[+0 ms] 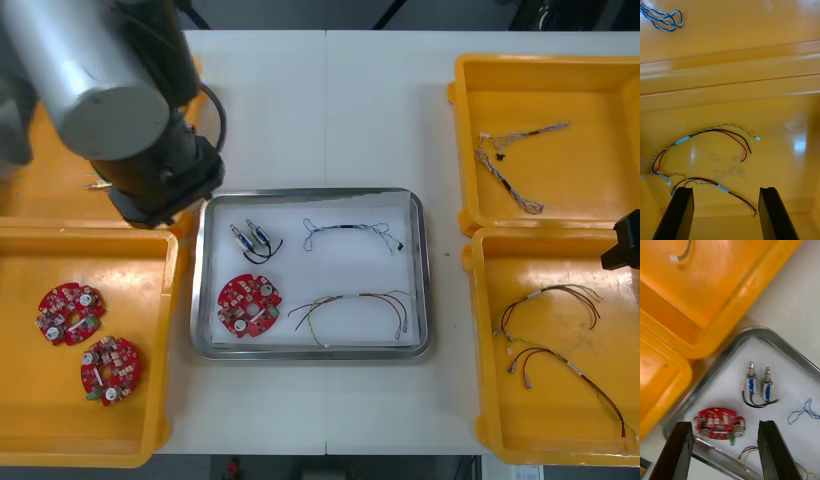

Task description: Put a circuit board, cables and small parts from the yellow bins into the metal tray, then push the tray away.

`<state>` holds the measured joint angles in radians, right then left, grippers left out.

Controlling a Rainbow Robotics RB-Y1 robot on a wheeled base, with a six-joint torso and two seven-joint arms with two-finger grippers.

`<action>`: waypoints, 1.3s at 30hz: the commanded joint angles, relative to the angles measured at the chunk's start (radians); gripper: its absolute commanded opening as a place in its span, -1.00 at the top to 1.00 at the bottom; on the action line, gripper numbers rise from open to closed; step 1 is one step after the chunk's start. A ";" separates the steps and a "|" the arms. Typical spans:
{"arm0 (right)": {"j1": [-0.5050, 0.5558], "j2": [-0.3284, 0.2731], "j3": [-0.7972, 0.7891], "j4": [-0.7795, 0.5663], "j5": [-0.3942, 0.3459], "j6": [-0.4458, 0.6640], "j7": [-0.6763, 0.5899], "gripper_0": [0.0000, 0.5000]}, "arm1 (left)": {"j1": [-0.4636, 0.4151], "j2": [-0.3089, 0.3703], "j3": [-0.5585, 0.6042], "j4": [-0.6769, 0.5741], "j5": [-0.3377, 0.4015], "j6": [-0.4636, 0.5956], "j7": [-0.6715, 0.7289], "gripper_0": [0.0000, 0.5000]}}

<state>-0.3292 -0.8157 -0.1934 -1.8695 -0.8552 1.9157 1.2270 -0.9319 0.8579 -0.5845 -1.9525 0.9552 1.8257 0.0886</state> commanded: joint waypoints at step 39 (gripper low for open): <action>-0.433 0.061 0.534 -0.022 -0.186 0.004 0.057 -1.00 | 0.901 0.513 0.732 -0.157 0.226 -0.410 -0.992 -1.00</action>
<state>-0.7054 -0.7924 0.3121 -1.8687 -1.0282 1.9163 1.2320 -0.1002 1.3168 0.1226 -2.0717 1.1961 1.4679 -0.8889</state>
